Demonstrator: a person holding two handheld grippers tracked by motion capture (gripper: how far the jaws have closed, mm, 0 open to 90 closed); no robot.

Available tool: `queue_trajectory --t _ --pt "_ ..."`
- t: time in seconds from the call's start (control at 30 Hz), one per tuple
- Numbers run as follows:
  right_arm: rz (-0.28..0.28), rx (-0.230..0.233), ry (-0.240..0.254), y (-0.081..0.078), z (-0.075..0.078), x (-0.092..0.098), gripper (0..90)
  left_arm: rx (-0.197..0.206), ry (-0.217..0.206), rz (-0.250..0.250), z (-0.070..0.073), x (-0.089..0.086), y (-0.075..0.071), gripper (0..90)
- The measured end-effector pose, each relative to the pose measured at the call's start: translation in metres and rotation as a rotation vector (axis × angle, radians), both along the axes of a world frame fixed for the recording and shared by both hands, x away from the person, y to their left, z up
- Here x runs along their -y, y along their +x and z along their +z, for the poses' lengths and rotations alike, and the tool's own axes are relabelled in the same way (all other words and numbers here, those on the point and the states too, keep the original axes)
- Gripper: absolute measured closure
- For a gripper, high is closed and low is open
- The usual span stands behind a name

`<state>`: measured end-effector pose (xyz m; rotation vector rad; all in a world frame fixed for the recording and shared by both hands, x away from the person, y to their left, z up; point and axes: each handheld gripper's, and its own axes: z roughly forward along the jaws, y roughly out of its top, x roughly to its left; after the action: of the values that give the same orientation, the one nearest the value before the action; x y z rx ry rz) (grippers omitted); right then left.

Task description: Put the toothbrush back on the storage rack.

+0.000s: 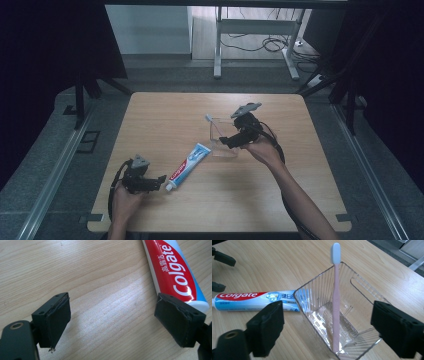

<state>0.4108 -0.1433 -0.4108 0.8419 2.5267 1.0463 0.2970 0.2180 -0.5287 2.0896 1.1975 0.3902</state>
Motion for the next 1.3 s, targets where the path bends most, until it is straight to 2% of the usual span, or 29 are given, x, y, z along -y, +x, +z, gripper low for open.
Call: queue_trajectory --t 0.13,0.5,0.7,1.3 --pt "-0.001 0.008 -0.009 -0.005 0.0 0.004 0.1 0.0 0.002 0.0 0.0 0.0 0.0 13.8" --pt "-0.002 0.015 -0.003 -0.021 0.001 0.022 0.0 0.0 0.005 -0.002 0.0 0.0 0.0 13.8" --pt "-0.009 0.019 -0.012 -0.03 -0.003 0.033 0.0 -0.003 0.001 -0.002 0.001 0.0 0.0 13.8" --pt "-0.039 0.026 0.004 -0.053 -0.009 0.068 0.0 -0.001 -0.005 0.0 0.001 0.0 0.0 13.8"
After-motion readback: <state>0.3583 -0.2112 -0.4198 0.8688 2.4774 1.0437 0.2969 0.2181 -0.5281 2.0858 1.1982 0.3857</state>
